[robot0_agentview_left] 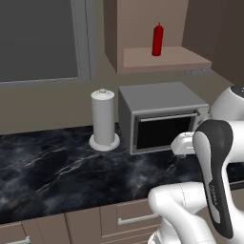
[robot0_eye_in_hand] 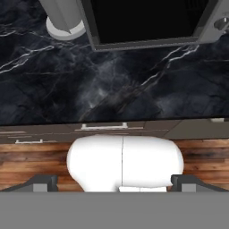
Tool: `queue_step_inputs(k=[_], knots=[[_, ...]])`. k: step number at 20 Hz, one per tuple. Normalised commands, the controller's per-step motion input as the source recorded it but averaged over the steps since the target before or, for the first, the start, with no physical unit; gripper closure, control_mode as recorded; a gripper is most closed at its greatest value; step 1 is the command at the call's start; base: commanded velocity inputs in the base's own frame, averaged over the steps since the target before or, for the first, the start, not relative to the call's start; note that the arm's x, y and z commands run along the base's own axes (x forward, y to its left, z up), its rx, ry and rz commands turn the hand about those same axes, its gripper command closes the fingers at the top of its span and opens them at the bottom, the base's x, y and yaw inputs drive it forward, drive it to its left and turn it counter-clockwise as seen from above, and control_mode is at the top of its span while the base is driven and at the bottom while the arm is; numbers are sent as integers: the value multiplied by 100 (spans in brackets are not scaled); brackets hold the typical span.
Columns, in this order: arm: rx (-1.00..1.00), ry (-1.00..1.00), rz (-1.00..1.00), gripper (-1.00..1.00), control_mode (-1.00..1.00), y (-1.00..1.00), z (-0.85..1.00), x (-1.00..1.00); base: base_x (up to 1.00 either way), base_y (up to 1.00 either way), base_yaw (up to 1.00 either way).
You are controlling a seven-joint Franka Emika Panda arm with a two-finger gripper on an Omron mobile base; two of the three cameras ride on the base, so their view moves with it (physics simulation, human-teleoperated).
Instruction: Move the mustard and ketchup from the cabinet to the dining counter.
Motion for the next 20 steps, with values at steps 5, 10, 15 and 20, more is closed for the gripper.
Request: queue_step_inputs(k=[5,10,15,20], knots=[[0,0,0,-100,100,0,0,0,0,0,0],[0,0,0,-100,100,0,0,0,0,0,0],[-4,-4,-3,-100,-100,2,0,2,1,0,0],[-3,-11,-5,-100,-100,1,23,1,0,0,0]])
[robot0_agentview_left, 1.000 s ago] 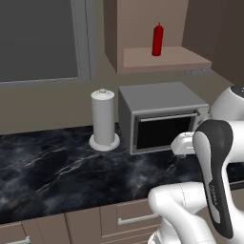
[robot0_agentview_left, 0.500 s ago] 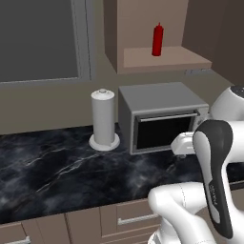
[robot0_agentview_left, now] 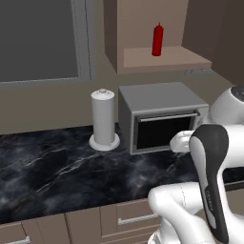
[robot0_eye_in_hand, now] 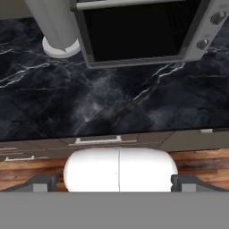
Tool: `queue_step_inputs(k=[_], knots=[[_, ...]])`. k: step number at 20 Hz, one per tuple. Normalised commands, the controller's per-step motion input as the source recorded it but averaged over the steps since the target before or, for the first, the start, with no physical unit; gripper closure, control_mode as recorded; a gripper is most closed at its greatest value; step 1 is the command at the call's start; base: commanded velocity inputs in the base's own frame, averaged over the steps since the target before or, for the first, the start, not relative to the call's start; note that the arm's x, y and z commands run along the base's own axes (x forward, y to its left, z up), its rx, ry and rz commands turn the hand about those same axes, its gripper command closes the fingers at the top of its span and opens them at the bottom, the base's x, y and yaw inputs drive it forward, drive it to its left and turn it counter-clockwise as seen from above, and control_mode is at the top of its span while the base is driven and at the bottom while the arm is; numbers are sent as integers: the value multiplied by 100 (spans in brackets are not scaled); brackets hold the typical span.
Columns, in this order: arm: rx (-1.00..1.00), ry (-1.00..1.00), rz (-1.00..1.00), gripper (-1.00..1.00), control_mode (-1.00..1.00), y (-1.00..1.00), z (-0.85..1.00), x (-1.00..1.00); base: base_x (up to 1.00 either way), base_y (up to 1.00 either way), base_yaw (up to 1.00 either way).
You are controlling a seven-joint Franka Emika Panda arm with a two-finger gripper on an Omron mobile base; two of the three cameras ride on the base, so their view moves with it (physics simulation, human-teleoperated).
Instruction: Move the mustard and ketchup from the cabinet to the dining counter.
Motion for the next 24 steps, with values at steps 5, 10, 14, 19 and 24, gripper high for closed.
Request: queue_step_inputs(k=[5,10,14,19,24], knots=[[0,-5,-3,-100,-100,-3,48,1,0,0,0],[-10,-19,0,-100,-100,0,48,14,0,0,0],[-28,-35,0,-100,-100,0,32,27,0,0,0],[-19,-39,0,-100,-100,-9,32,35,0,0,0],[0,-33,0,-100,-100,-14,46,29,0,0,0]])
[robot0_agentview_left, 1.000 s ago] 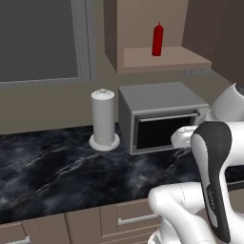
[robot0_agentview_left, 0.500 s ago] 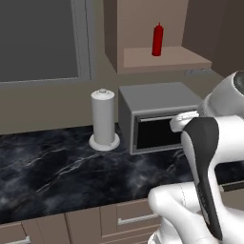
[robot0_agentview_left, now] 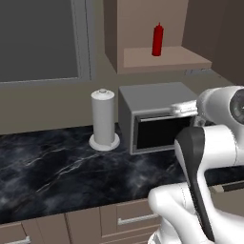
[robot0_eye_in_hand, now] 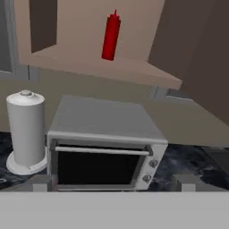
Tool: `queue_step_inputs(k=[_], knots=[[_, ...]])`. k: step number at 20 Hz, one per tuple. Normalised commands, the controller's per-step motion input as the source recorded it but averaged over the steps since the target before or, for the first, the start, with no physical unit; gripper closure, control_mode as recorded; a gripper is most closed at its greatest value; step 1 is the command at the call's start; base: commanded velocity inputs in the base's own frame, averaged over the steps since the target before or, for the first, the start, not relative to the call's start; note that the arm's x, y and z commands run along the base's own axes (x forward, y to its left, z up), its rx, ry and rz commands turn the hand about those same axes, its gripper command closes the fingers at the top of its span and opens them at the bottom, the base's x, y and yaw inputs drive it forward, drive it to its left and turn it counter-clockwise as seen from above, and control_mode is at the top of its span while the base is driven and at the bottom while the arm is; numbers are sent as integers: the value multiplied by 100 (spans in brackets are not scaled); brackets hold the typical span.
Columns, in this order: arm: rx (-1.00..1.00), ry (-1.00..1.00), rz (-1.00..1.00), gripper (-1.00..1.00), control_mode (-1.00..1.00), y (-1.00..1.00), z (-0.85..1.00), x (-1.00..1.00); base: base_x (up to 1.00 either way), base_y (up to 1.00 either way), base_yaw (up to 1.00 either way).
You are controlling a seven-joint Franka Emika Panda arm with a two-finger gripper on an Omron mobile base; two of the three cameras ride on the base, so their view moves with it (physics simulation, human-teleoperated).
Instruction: Move the mustard and ketchup from the cabinet to the dining counter.
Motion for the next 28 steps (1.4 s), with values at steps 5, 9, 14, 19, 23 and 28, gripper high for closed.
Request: queue_step_inputs(k=[5,9,14,19,23,28], knots=[[15,-7,0,-100,-100,-1,53,24,0,0,0],[29,1,0,-100,-100,6,59,20,0,0,0],[30,1,0,-100,-100,5,45,19,0,0,0],[1,0,0,-100,-100,0,31,24,0,0,0],[-3,-1,0,-100,-100,-4,24,20,0,0,0],[0,0,3,-100,-100,-21,6,8,0,0,0]])
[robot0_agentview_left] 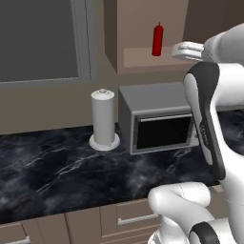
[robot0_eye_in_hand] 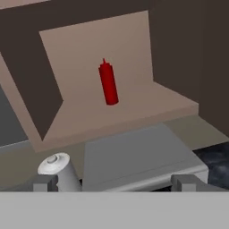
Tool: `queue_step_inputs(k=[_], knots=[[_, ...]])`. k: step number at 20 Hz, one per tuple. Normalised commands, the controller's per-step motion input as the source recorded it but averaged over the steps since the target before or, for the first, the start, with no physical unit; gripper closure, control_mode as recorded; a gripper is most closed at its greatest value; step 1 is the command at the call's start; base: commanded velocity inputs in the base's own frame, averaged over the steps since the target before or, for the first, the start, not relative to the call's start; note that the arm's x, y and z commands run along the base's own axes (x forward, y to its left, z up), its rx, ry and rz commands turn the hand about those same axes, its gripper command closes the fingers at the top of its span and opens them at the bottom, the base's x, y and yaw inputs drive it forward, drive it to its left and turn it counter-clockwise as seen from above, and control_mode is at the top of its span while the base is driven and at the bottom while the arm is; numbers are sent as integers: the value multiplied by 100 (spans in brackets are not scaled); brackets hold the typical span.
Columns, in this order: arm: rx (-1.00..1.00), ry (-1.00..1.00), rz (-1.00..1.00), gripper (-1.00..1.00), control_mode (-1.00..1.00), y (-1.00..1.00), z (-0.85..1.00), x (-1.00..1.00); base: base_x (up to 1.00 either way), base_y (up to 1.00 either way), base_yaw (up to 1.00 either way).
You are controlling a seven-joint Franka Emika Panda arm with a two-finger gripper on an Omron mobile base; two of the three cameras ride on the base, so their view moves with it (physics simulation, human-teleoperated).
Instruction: Move the mustard and ketchup from the cabinet to the dining counter.
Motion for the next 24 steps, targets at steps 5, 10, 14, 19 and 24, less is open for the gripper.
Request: queue_step_inputs(k=[5,10,14,19,24], knots=[[0,0,9,-100,-100,-21,1,35,0,0,0],[0,0,12,-100,-100,-3,2,52,0,0,0],[0,0,12,-100,-100,-2,0,58,0,0,0],[-4,4,7,-100,-100,-6,0,60,0,0,0],[-13,4,0,-100,-100,1,-1,49,0,0,0]])
